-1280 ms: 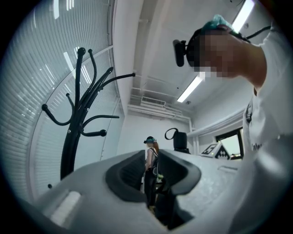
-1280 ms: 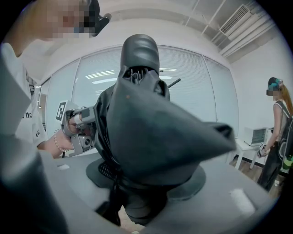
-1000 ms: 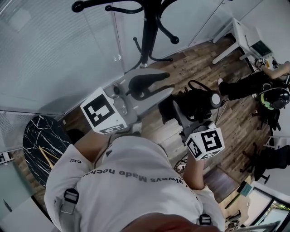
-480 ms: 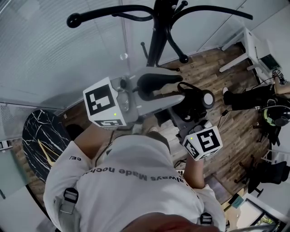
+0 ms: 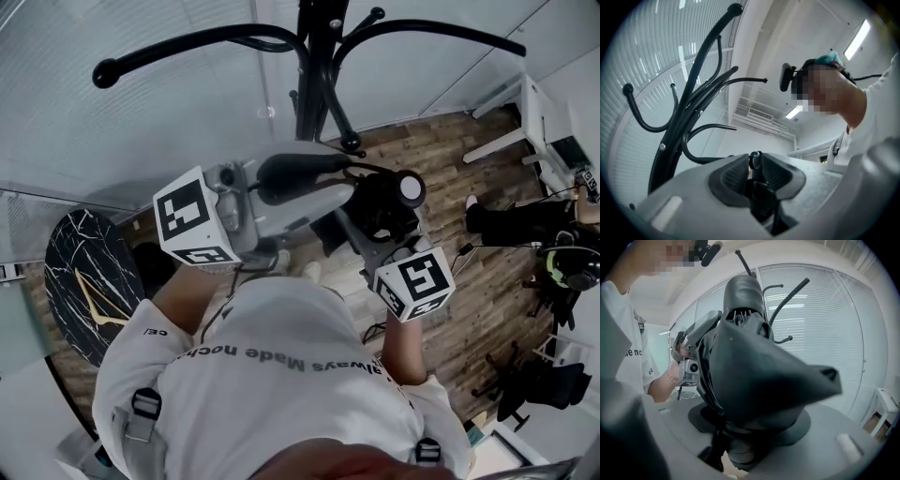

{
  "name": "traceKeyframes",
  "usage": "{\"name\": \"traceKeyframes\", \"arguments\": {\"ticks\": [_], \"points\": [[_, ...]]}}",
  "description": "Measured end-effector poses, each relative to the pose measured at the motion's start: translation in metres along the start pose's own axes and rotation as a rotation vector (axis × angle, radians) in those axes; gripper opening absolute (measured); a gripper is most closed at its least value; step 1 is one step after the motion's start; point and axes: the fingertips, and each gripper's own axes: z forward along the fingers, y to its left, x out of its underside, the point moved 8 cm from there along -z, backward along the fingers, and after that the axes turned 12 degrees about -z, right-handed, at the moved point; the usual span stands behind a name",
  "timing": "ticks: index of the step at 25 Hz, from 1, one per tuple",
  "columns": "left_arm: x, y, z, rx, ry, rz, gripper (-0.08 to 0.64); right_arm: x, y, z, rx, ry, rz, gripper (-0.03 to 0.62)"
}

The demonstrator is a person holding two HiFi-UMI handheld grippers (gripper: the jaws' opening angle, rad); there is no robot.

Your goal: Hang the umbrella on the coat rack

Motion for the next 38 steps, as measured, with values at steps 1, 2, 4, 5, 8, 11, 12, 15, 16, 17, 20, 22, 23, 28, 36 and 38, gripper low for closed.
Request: {"name": "traceKeyframes", "arguments": {"ticks": [1,2,4,5,8,11,12,15,16,17,20,22,23,28,36,38], "points": [[0.000,0.000,0.000,-0.014,-0.005,0.004,0.089,0.000,-0.002,0.001,-0.008,0.002,-0.002,0.267],[0.000,0.000,0.000,-0.028,-0.010,0.009,0.086,-0.001,-0.004,0.001,-0.016,0.004,-0.003,0.267],[-0.001,0.000,-0.002,-0.054,-0.020,0.018,0.083,-0.002,-0.006,0.004,-0.031,0.010,-0.003,0.267],[-0.003,0.001,-0.004,-0.065,-0.025,0.023,0.081,-0.003,-0.007,0.007,-0.036,0.013,-0.004,0.267],[-0.008,0.008,-0.008,-0.089,-0.033,0.041,0.078,-0.004,-0.010,0.016,-0.046,0.024,-0.010,0.267],[-0.010,0.014,-0.010,-0.107,-0.033,0.053,0.078,-0.001,-0.013,0.024,-0.053,0.035,-0.007,0.267],[-0.011,0.016,-0.010,-0.111,-0.033,0.054,0.078,0.000,-0.014,0.026,-0.052,0.038,-0.006,0.267],[-0.010,0.022,-0.010,-0.123,-0.031,0.057,0.078,0.004,-0.017,0.030,-0.051,0.050,0.007,0.267],[-0.009,0.024,-0.010,-0.127,-0.030,0.058,0.078,0.005,-0.018,0.032,-0.050,0.055,0.012,0.267],[-0.009,0.026,-0.010,-0.131,-0.028,0.059,0.078,0.007,-0.020,0.033,-0.049,0.061,0.015,0.267],[-0.008,0.031,-0.010,-0.141,-0.026,0.063,0.078,0.012,-0.024,0.037,-0.045,0.080,0.020,0.267],[-0.008,0.033,-0.010,-0.139,-0.028,0.059,0.080,0.016,-0.027,0.041,-0.047,0.092,0.026,0.267],[-0.008,0.034,-0.010,-0.136,-0.028,0.057,0.084,0.018,-0.029,0.043,-0.050,0.099,0.028,0.267],[-0.009,0.035,-0.012,-0.129,-0.025,0.065,0.092,0.021,-0.038,0.055,-0.064,0.125,0.024,0.267],[-0.013,0.058,-0.019,-0.202,-0.034,0.087,0.080,0.017,-0.044,0.080,-0.085,0.149,0.010,0.267],[-0.014,0.066,-0.020,-0.229,-0.037,0.092,0.077,0.016,-0.047,0.086,-0.085,0.152,0.013,0.267]]}}
